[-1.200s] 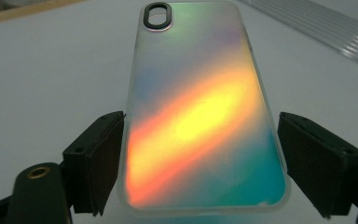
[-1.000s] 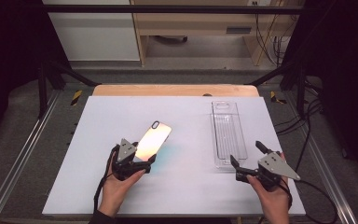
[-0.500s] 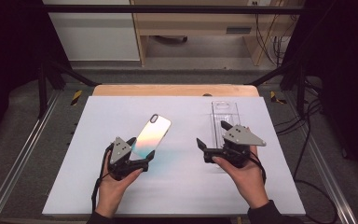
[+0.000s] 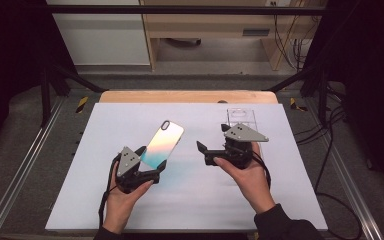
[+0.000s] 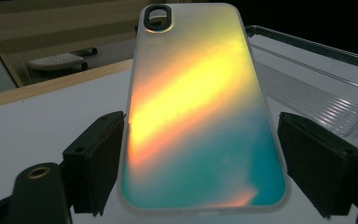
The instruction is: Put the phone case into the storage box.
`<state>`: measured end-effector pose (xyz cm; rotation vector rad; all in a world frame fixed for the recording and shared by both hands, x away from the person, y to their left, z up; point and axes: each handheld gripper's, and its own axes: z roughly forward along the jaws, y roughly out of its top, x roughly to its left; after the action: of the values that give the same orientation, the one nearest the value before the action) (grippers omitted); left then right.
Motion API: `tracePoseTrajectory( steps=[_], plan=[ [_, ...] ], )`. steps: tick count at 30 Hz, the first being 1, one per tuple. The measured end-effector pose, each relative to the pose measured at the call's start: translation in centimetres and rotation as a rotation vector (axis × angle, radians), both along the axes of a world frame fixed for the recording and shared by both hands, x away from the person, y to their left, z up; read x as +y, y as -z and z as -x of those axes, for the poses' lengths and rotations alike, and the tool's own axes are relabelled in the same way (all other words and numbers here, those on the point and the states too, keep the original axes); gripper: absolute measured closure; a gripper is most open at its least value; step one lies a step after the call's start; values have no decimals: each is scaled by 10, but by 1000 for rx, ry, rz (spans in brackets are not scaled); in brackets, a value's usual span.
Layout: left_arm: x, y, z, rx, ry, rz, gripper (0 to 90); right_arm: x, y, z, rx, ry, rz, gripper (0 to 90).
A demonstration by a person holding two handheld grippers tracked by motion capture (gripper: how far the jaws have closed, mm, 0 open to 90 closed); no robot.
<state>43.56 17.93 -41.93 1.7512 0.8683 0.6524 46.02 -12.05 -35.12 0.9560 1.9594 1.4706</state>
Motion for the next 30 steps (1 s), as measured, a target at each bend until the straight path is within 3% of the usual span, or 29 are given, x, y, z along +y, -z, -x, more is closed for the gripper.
tracePoseTrajectory(
  steps=[16, 30],
  plan=[
    [-5, -3, 3, -19, 15, -3, 169, 21, 12, -11, 62, -38, -38, 91],
    [-8, -3, 5, -29, 23, -6, 169, 32, 21, -17, 123, -73, -104, 97]
  ],
)
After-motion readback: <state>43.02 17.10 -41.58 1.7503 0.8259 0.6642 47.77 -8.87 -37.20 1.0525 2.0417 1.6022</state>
